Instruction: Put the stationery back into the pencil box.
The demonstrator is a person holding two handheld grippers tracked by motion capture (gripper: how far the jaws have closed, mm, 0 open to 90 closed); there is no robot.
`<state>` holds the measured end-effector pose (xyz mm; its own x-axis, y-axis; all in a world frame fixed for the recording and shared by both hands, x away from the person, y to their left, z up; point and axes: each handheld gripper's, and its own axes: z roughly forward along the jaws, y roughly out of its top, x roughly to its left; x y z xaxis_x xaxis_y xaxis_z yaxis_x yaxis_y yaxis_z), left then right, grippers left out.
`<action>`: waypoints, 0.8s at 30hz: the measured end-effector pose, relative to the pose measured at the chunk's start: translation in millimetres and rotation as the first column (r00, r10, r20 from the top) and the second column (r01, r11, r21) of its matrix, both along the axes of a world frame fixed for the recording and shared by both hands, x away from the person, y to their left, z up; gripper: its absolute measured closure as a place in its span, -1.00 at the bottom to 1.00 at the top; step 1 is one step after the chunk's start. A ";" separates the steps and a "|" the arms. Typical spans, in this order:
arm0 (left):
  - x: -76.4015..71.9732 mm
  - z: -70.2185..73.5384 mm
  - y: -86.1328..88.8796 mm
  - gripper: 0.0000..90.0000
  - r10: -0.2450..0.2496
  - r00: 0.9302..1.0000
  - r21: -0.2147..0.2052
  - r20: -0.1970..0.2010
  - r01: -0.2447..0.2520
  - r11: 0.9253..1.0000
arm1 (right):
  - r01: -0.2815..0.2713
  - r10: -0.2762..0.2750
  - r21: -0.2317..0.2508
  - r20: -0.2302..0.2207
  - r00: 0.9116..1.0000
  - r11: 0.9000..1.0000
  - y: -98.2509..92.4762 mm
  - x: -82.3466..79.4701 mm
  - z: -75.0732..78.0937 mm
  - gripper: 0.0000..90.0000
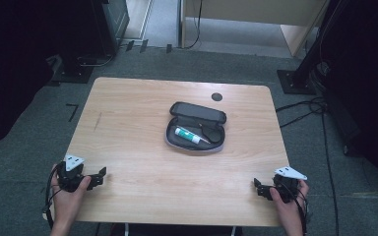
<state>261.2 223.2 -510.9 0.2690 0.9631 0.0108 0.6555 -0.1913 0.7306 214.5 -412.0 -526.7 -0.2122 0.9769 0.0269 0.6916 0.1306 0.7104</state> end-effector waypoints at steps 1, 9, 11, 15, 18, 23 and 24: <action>-0.6 -0.4 1.5 -1.00 0.003 1.000 0.005 -0.004 -0.003 1.000 | 0.000 0.000 0.000 0.000 1.000 1.000 0.0 0.0 0.0 -0.99; -0.2 -7.1 -1.6 -1.00 0.011 0.999 0.057 -0.042 -0.008 0.998 | 0.000 0.000 0.000 0.000 1.000 1.000 0.0 0.0 0.0 -0.99; -0.3 -7.5 -2.7 -1.00 0.005 0.999 0.052 -0.038 -0.003 0.999 | 0.000 0.000 0.000 0.000 1.000 1.000 0.0 0.0 0.0 -0.99; 2.3 -8.0 -0.3 -1.00 -0.002 0.998 0.020 -0.064 0.003 1.000 | 0.000 0.000 0.000 0.000 1.000 1.000 0.0 -0.1 0.0 -0.99; 2.0 -8.0 -2.8 -1.00 -0.007 0.998 0.019 -0.064 0.008 1.000 | -0.001 0.001 0.001 0.000 1.000 1.000 0.0 0.1 -0.1 -0.99; 1.1 -8.0 -5.4 -1.00 0.017 0.998 0.018 -0.065 -0.016 1.000 | 0.000 0.000 0.000 -0.001 1.000 1.000 0.0 0.1 0.0 -0.99; 0.7 -8.0 -5.7 -1.00 0.023 0.998 0.018 -0.065 -0.022 1.000 | 0.003 -0.003 -0.001 0.000 1.000 1.000 0.1 0.3 0.0 -0.99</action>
